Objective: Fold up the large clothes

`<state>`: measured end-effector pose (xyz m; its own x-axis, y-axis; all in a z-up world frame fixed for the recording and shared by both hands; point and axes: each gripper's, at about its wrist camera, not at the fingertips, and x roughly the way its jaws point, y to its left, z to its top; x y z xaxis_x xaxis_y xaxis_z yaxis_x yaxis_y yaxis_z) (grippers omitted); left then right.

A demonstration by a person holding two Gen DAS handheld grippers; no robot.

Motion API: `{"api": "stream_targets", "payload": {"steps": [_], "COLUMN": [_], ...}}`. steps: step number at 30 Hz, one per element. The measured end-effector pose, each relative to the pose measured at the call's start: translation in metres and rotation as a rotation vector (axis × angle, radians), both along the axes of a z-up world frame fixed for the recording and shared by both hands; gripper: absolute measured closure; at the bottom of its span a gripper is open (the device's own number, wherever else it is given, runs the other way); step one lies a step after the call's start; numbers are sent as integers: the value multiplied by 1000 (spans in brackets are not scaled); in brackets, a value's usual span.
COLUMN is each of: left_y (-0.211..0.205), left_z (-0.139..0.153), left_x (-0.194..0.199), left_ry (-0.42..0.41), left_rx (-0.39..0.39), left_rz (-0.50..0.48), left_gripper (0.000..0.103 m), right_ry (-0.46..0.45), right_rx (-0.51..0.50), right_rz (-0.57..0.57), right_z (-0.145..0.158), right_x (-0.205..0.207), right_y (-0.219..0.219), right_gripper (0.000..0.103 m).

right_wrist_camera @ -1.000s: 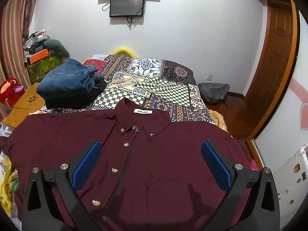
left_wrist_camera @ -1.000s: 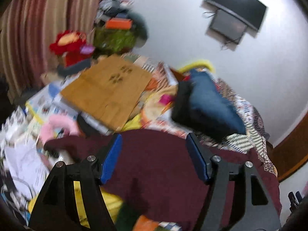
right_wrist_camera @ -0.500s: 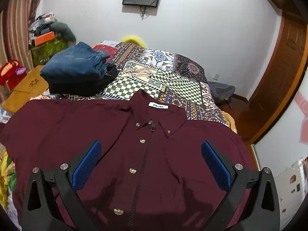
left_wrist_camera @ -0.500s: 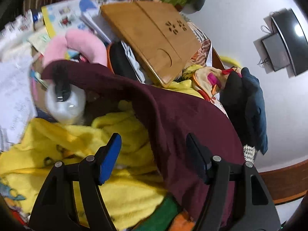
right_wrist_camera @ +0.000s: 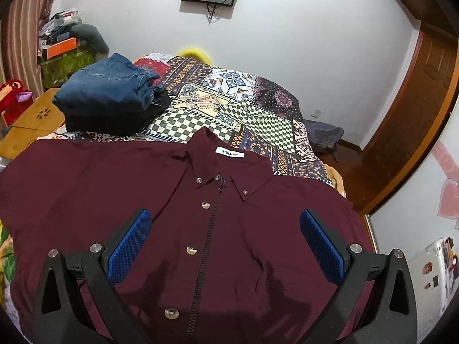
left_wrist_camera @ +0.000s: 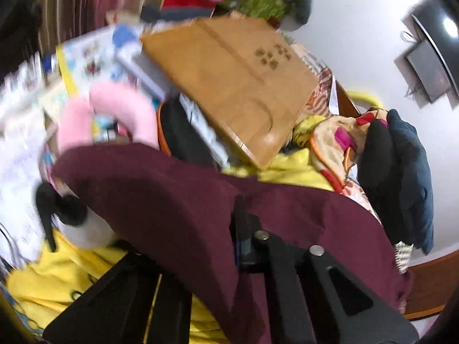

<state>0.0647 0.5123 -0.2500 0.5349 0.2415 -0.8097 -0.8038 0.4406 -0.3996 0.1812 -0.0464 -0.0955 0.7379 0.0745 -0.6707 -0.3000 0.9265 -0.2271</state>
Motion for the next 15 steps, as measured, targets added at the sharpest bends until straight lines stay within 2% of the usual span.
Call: {"api": "stream_targets", "payload": {"steps": [2, 6, 10, 15], "left_y": [-6, -34, -83, -163], "left_z": [20, 83, 157, 229], "left_x": [2, 7, 25, 60], "left_ry": [-39, -180, -325, -451], "left_rx": [20, 102, 212, 326], "left_rz": [-20, -86, -211, -397], "left_gripper": [100, 101, 101, 102], "right_ry": [1, 4, -5, -28], "right_rx": [2, 18, 37, 58], "right_rz": [-5, -4, 2, 3], "right_z": [0, 1, 3, 8], "right_x": [1, 1, 3, 4], "right_y": [-1, -4, -11, -26], "right_gripper": [0, 0, 0, 0]}}
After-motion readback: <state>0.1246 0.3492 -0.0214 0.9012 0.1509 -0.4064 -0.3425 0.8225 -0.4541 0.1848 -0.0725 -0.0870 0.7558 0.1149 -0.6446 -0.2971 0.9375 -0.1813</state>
